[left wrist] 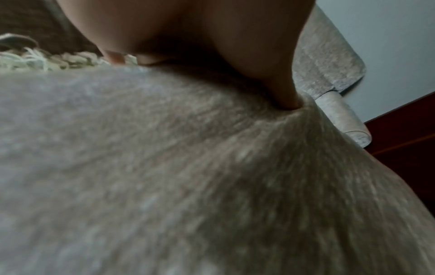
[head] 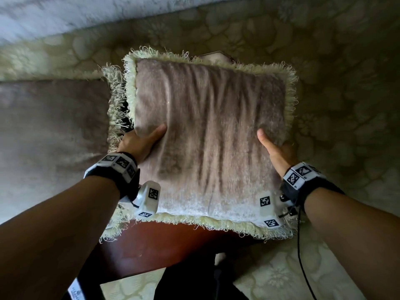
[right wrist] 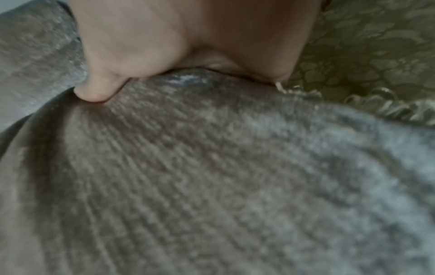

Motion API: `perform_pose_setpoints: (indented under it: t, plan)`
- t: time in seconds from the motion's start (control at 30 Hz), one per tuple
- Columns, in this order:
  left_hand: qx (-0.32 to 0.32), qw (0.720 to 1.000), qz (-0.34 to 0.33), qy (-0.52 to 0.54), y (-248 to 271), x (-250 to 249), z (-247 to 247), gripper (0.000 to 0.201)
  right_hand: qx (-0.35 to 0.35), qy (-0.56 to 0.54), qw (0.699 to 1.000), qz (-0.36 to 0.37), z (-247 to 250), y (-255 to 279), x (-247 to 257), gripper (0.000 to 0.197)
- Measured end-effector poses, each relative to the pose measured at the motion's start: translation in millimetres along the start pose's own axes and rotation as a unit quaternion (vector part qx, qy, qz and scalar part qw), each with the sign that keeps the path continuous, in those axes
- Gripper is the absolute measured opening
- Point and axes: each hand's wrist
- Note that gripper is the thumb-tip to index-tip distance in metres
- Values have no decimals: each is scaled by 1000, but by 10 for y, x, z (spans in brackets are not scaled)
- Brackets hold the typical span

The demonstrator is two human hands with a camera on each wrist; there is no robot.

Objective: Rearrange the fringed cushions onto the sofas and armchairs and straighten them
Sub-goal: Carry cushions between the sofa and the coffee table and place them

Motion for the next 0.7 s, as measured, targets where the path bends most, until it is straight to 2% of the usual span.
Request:
perform_pose_setpoints:
  t: [0.1,0.17,0.27,0.37,0.4,0.47,0.53,0.7]
  plan:
    - [-21,999,-9,38,277,-230,48,102,-7,20,1000,9,294,154,159,125]
    - [-28,998,-17,57,471,-417,73,87,-8,19,999,33,534,250,274,118]
    - [-42,996,-39,64,818,-745,101,96,-18,-11,998,53,946,361,443,101]
    - [-62,993,-63,79,1168,-1112,78,114,-34,-23,996,82,1419,466,587,107]
    - [-69,992,-71,81,1311,-1251,58,112,-38,-33,994,95,1593,491,631,108]
    - [-81,989,-83,89,1606,-1526,6,105,-40,-63,991,115,1977,510,728,93]
    - [-100,985,-89,108,1908,-1803,-82,110,-34,-70,988,135,2404,534,839,79]
    - [-152,971,-101,156,2845,-2538,-325,123,-31,-48,983,176,3567,709,1210,111]
Point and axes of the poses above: each hand's wrist, its own y-axis away from the middle knuckle, its own z-axis out of the back of the hand, x = y × z, and after that the axes turned 10 degrees about -y, right-handed
